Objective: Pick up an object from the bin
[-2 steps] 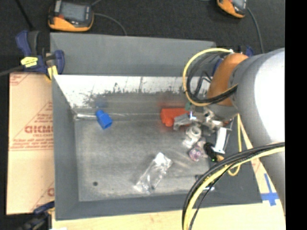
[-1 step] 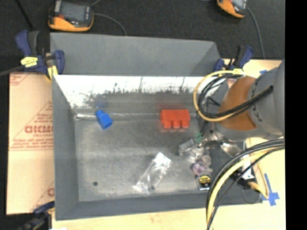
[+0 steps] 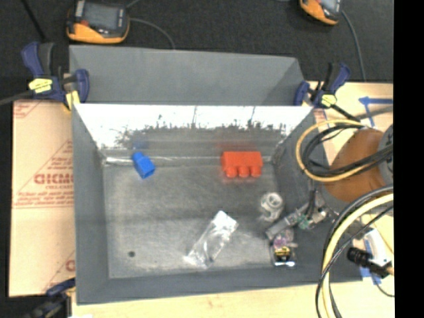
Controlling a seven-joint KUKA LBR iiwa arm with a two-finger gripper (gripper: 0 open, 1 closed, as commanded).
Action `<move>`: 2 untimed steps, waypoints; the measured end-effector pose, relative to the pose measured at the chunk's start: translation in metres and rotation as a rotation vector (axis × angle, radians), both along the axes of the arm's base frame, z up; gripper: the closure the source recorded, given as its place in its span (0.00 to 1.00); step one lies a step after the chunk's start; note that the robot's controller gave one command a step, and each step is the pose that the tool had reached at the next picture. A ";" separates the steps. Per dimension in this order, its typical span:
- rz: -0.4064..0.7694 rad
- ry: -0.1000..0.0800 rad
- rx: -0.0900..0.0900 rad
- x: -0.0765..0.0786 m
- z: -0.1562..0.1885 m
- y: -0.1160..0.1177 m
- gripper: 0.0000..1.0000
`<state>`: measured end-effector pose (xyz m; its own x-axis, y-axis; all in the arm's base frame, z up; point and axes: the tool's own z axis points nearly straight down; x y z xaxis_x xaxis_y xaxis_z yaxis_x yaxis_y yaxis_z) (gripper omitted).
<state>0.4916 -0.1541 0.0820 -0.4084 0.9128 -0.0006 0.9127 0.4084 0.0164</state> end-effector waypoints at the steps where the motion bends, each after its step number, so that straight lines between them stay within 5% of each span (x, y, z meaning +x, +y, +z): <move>1: 0.518 0.011 -0.010 -0.011 0.008 0.005 0.00; 2: 1.260 0.001 -0.025 -0.014 -0.008 0.001 0.00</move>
Offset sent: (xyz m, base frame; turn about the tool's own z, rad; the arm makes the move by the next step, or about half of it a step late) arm -0.0121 0.0054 0.0063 -0.5170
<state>0.4780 -0.1528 0.0736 -0.9939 -0.1095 -0.0110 -0.1094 0.9940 -0.0045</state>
